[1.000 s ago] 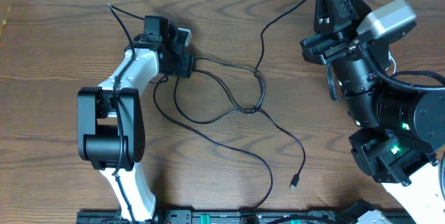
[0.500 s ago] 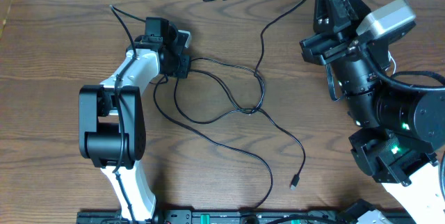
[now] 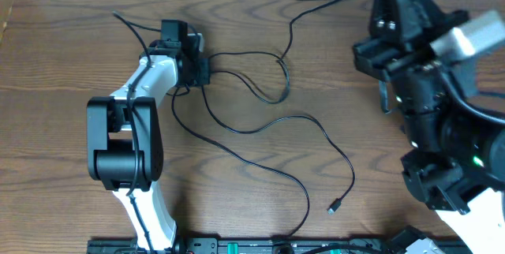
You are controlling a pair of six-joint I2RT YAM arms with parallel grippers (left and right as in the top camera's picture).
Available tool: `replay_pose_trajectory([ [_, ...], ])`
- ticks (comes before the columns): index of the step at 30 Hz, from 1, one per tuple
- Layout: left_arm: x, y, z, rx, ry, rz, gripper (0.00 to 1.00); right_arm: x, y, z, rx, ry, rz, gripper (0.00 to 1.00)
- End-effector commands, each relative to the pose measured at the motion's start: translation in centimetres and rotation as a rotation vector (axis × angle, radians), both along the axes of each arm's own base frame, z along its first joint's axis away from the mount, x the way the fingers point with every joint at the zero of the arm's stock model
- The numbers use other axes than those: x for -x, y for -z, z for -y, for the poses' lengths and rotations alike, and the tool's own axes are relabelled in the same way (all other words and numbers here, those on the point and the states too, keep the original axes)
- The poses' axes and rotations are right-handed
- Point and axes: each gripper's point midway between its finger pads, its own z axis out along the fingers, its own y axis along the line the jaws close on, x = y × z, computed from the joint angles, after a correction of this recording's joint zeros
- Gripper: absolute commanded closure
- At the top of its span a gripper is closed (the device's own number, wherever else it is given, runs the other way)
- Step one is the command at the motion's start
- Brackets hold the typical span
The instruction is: Untangle cables
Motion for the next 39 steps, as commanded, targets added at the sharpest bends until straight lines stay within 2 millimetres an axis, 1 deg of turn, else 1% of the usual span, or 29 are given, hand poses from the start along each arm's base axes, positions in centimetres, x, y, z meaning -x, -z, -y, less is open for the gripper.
replay_pose_trajectory([
  [1,0.6,1.0,-2.0,-0.012,-0.111,-0.045,0.92,3.7,-2.7,2.5,-0.073,-0.011,0.090,0.99],
  [4,0.6,1.1,-2.3,-0.013,-0.118,-0.049,0.92,6.0,-4.0,4.1,-0.075,0.035,0.160,0.99],
  [6,0.6,1.1,-2.3,-0.013,-0.118,-0.049,0.93,6.6,-4.4,5.3,-0.074,0.104,0.179,0.99],
  [8,0.7,1.1,-2.3,-0.013,-0.118,-0.049,0.92,6.5,-4.5,8.1,-0.131,0.253,0.147,0.99],
  [9,0.7,1.1,-2.4,-0.017,-0.120,-0.050,0.92,6.2,-4.3,10.0,-0.160,0.361,0.114,0.99],
  [10,0.7,1.1,-2.7,-0.032,-0.126,-0.052,0.92,5.9,-3.9,11.7,-0.176,0.473,0.076,0.99],
  [12,1.0,1.3,-4.1,-0.103,-0.153,-0.060,0.92,5.1,-2.5,14.4,-0.196,0.664,-0.025,0.99],
  [14,1.0,1.4,-4.4,-0.115,-0.160,-0.063,0.92,4.2,-1.2,15.4,-0.188,0.749,-0.107,0.99],
  [15,1.1,1.4,-4.5,-0.107,-0.185,-0.066,0.92,3.3,-0.1,15.5,-0.152,0.791,-0.163,0.99],
  [16,1.1,1.3,-4.4,-0.082,-0.206,-0.070,0.92,2.3,0.9,15.0,-0.102,0.805,-0.211,0.99],
  [18,1.0,1.1,-2.8,0.017,-0.172,-0.072,0.92,0.8,2.9,14.1,0.009,0.824,-0.291,0.99],
  [21,0.8,0.1,-0.1,0.184,-0.091,-0.064,0.92,-1.0,6.0,14.2,0.051,0.872,-0.424,0.99],
  [24,0.7,-2.1,3.0,0.378,0.068,-0.021,0.92,-2.8,8.9,14.4,0.105,0.915,-0.530,0.99],
  [25,0.9,-3.0,4.0,0.461,0.118,-0.006,0.92,-3.8,10.7,14.7,0.122,0.929,-0.592,0.99],
  [26,1.0,-4.0,4.8,0.531,0.158,0.010,0.92,-4.6,11.9,14.9,0.129,0.933,-0.633,0.99],
  [27,1.1,-4.5,5.1,0.568,0.180,0.019,0.92,-5.3,13.0,15.0,0.131,0.932,-0.668,0.99],
  [28,1.2,-4.9,5.1,0.598,0.186,0.025,0.92,-6.4,14.6,14.9,0.149,0.906,-0.715,0.99],
  [30,1.1,-5.0,4.5,0.611,0.173,0.030,0.92,-8.4,17.3,13.7,0.225,0.804,-0.785,0.99],
  [31,1.0,-5.0,4.0,0.611,0.161,0.034,0.92,-9.6,19.2,13.2,0.257,0.736,-0.841,0.99],
  [34,0.8,-5.0,2.5,0.611,0.124,0.039,0.92,-11.6,22.9,12.5,0.261,0.598,-0.961,0.99],
  [36,0.7,-4.9,1.4,0.612,0.097,0.039,0.92,-12.9,25.5,11.6,0.264,0.476,-1.047,0.99],
  [37,0.7,-4.9,1.0,0.613,0.087,0.040,0.92,-13.1,26.1,11.3,0.262,0.442,-1.066,0.99],
  [38,0.8,-4.9,-0.1,0.614,0.060,0.039,0.92,-14.0,28.2,11.0,0.251,0.361,-1.134,0.99],
  [39,0.8,-4.9,-0.6,0.615,0.048,0.039,0.92,-14.2,28.8,10.9,0.246,0.339,-1.155,0.99],
])
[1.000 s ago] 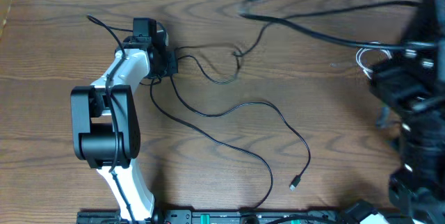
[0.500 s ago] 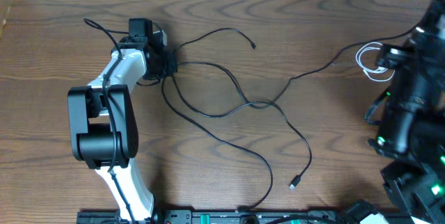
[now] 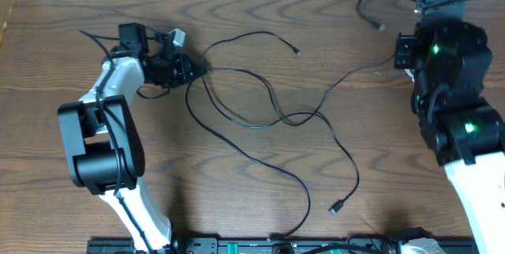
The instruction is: Untangle cables
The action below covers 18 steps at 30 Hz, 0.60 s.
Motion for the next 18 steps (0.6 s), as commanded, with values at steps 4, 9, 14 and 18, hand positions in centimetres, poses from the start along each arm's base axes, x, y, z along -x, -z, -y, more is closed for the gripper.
replay_pose_trajectory([
  [4,0.3,-0.1,-3.8,0.035,-0.078,-0.029,0.92,-2.2,7.0,-3.4,-0.295,-0.202,-0.229,0.99],
  [9,0.6,0.2,-5.0,0.025,-0.109,-0.049,0.92,-3.0,11.7,-5.0,-0.343,-0.259,-0.374,0.99],
  [14,0.6,0.4,-4.8,0.014,-0.113,-0.063,0.92,-3.2,16.9,-9.0,-0.485,-0.435,-0.543,0.99],
  [18,0.6,0.4,-4.8,0.014,-0.113,-0.062,0.92,-3.5,20.9,-9.3,-0.512,-0.426,-0.642,0.99],
])
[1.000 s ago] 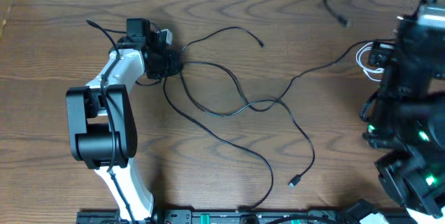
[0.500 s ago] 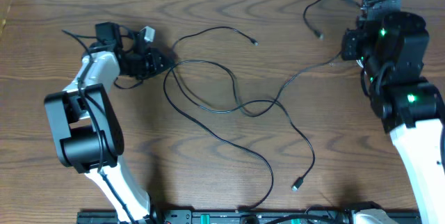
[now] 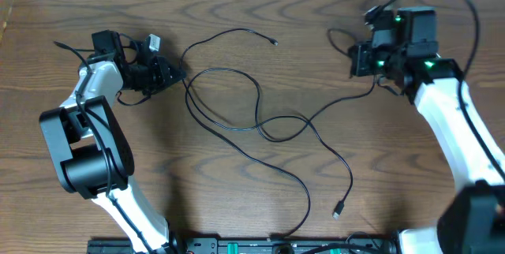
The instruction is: Untangle cables
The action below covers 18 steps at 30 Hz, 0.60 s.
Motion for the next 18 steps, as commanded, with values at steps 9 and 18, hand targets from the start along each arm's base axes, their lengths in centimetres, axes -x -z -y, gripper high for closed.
replay_pose_trajectory([
  [9,-0.2,0.1,0.0,-0.003,0.003,0.000,0.92,-0.2,9.2,0.4,0.033,0.027,-0.223,0.99],
  [18,-0.3,0.1,0.0,-0.004,0.003,0.004,0.91,-0.2,11.2,5.8,0.321,0.198,-0.246,0.93],
])
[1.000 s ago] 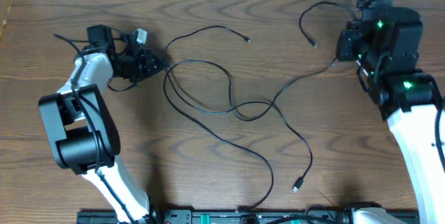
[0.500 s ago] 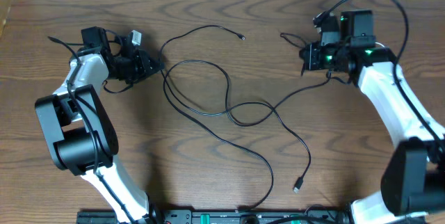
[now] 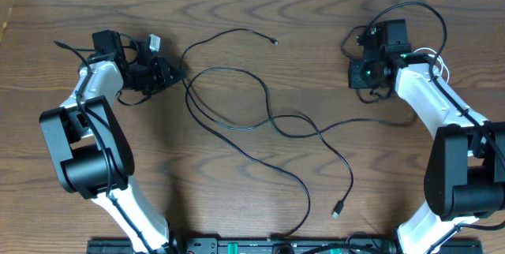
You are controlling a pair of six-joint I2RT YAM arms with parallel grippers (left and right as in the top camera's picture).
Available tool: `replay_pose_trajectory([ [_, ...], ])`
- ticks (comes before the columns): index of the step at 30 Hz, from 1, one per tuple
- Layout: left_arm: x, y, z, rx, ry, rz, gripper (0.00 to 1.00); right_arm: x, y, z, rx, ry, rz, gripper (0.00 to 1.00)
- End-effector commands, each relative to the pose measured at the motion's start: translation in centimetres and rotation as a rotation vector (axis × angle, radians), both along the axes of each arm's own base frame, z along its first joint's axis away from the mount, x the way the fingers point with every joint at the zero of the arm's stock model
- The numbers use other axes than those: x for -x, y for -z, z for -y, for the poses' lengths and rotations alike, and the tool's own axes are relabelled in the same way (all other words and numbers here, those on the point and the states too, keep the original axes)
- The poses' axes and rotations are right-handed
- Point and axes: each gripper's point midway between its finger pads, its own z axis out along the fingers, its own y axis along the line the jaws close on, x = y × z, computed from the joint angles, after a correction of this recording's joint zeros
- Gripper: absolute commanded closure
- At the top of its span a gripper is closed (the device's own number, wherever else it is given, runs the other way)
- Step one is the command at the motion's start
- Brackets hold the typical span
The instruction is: Untangle cables
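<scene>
Thin black cables (image 3: 237, 124) lie in crossing loops over the middle of the wooden table (image 3: 71, 207). One free end (image 3: 274, 42) points up and right; a small plug (image 3: 338, 208) lies at the lower right. My left gripper (image 3: 175, 74) is shut on a cable at the loops' upper left. At the upper right, my right gripper (image 3: 363, 74) points down and is shut on a cable. That cable arcs in a loop (image 3: 418, 3) above the wrist. Another strand (image 3: 371, 121) runs under the right forearm.
A cable strand (image 3: 304, 214) runs off the table's front edge near the rail (image 3: 237, 246). The left arm's base (image 3: 95, 159) stands at the lower left and the right arm's base (image 3: 465, 183) at the lower right. The table's left corner (image 3: 8, 1) shows.
My right gripper has drawn in a little towards the right arm. The strand leading to it has dropped lower and now lies flat, running under the forearm. The left gripper has not moved.
My left gripper held a cable near the table's middle left while the right arm stood high at the right. Then both grippers were farther apart and the loops had spread. The left reached the far upper left, the right settled at the upper right.
</scene>
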Motion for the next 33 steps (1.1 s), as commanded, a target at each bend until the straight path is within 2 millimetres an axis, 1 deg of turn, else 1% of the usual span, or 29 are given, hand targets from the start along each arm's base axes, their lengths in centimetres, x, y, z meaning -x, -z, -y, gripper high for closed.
replay_pose_trajectory([
  [1,-0.3,0.0,0.0,0.004,0.004,0.005,0.92,-0.1,0.5,1.0,0.061,0.036,-0.005,0.89],
  [3,-0.3,0.0,0.0,0.004,0.004,0.005,0.92,-0.2,0.4,0.7,0.047,0.028,-0.002,0.84],
  [4,-0.3,0.0,0.0,0.004,0.004,0.005,0.92,-0.2,0.4,0.5,0.046,0.025,0.000,0.76],
  [5,-0.3,0.0,0.0,0.004,0.004,0.005,0.92,-0.2,0.4,0.4,0.047,0.021,0.000,0.63],
  [6,-0.3,0.0,0.0,0.004,0.004,0.005,0.91,-0.2,0.4,0.3,0.046,0.019,0.002,0.46],
  [8,-0.3,0.0,0.0,0.004,0.004,0.005,0.92,-0.4,0.3,0.2,0.045,0.018,0.009,0.29],
  [9,-0.3,0.0,0.0,0.004,0.004,0.005,0.92,-0.4,0.3,0.1,0.041,0.017,0.011,0.25],
  [10,-0.3,0.0,0.0,0.004,0.004,0.005,0.91,-0.4,0.3,0.0,0.033,0.012,0.011,0.23],
  [12,-0.3,0.0,0.0,0.004,0.004,0.005,0.92,-0.4,0.1,-1.4,-0.034,-0.021,0.014,0.23],
  [13,-0.3,0.0,0.0,0.003,0.003,0.005,0.92,-0.5,-0.2,-2.7,-0.086,-0.053,0.021,0.26],
  [14,-0.3,0.0,0.0,0.003,0.004,0.005,0.92,-0.5,-0.3,-3.4,-0.113,-0.072,0.026,0.26],
  [15,-0.3,0.0,0.0,0.003,0.003,0.005,0.92,-0.7,-0.6,-4.7,-0.147,-0.104,0.040,0.27],
  [17,-0.3,0.0,0.0,0.004,0.004,0.005,0.92,-0.8,-0.9,-6.5,-0.164,-0.146,0.063,0.27],
  [19,-0.3,0.0,0.0,0.004,0.004,0.005,0.91,-1.0,-1.5,-9.2,-0.172,-0.205,0.105,0.27],
  [21,-0.3,0.0,0.0,0.003,0.003,0.005,0.92,-1.1,-1.9,-10.7,-0.177,-0.240,0.133,0.27],
  [22,-0.3,0.0,0.0,0.003,0.004,0.005,0.92,-1.1,-2.3,-12.2,-0.183,-0.271,0.156,0.28],
  [23,-0.3,0.0,0.0,0.003,0.004,0.005,0.92,-1.1,-2.4,-12.7,-0.186,-0.282,0.164,0.29],
  [24,-0.3,0.0,0.0,0.003,0.004,0.005,0.92,-1.0,-2.6,-13.9,-0.189,-0.308,0.181,0.31],
  [26,-0.3,0.0,0.0,0.003,0.004,0.005,0.92,-0.8,-2.6,-15.5,-0.196,-0.342,0.199,0.39],
  [27,-0.3,0.0,0.0,0.003,0.003,0.005,0.91,-0.7,-2.4,-16.6,-0.200,-0.365,0.206,0.45],
  [29,-0.3,0.0,0.0,0.003,0.003,0.005,0.92,-0.2,-1.3,-18.3,-0.203,-0.400,0.199,0.49],
  [30,-0.3,0.0,0.0,0.003,0.003,0.005,0.92,0.4,-0.3,-19.5,-0.204,-0.426,0.183,0.51],
  [33,-0.3,0.0,0.0,0.003,0.004,0.006,0.92,1.7,3.2,-21.8,-0.223,-0.424,0.113,0.51],
])
